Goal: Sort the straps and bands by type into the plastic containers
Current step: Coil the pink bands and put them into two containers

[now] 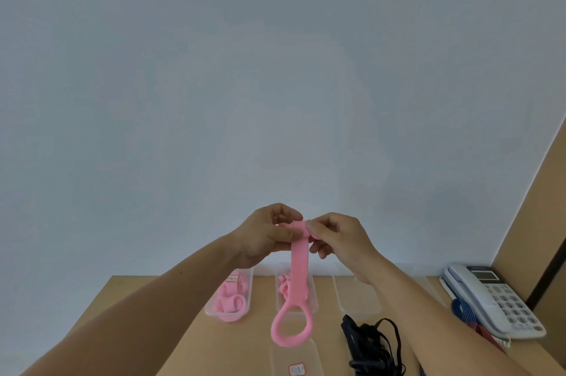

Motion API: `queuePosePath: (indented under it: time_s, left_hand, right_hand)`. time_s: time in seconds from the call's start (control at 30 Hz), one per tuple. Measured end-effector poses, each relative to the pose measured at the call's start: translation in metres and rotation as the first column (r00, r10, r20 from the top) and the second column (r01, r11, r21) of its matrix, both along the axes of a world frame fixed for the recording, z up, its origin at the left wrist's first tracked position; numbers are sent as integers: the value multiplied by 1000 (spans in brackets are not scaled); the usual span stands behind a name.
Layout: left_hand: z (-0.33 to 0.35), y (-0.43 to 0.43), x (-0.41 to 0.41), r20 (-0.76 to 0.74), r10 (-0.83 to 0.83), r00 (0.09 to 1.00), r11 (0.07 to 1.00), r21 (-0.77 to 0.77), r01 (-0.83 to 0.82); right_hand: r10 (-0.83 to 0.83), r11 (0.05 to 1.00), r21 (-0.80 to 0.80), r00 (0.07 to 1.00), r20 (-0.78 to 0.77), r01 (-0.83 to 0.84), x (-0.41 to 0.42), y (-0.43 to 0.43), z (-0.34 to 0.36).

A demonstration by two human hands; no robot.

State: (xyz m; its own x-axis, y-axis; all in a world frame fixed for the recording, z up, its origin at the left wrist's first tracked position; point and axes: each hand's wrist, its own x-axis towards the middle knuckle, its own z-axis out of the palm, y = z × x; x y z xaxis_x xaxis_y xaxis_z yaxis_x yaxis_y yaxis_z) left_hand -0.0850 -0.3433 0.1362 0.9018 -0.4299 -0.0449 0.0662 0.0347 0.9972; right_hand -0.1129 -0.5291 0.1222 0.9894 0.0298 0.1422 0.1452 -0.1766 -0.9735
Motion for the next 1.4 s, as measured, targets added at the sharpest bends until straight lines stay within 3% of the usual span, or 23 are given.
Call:
queuePosePath:
  time_s: [0.4,0.6,0.73,0.87,0.93,1.0,1.1,1.27,1.4]
  left_hand:
    - [-2,1,0,-114,-51,992,994,90,62]
    - [2,4,0,-166,-101,981,994,25,107]
    - [2,4,1,-153,-60,986,997,-53,53]
    - [-2,5,4,-108,-11,994,994,-109,-1]
    - [-2,4,4,-59,-4,998,997,-71,0]
    - [-2,4,3,-9,-14,1000,1000,-18,14]
    - [-2,2,2,30,-14,999,999,34,12]
    - [-5,2,-1,-39,-120,992,992,43,122]
    - [-5,1,-1,-34,-91,995,991,93,93]
  right_hand:
    - [-54,986,-146,979,195,83,0,0,-3]
    - [-25,970,-230,971,237,81,-1,0,-6]
    - [-13,982,-180,976,219,54,-2,2,-3]
    - [9,1000,-30,995,101,-6,-3,1,4]
    - [11,999,37,1000,26,-12,-2,2,6]
    - [10,1000,-1,1000,-5,-10,-2,3,5]
    - [-11,996,-88,999,49,15,-3,4,3]
    - [-31,994,-99,990,135,45,-4,5,4]
    - [-14,989,-145,982,189,42,-3,5,2]
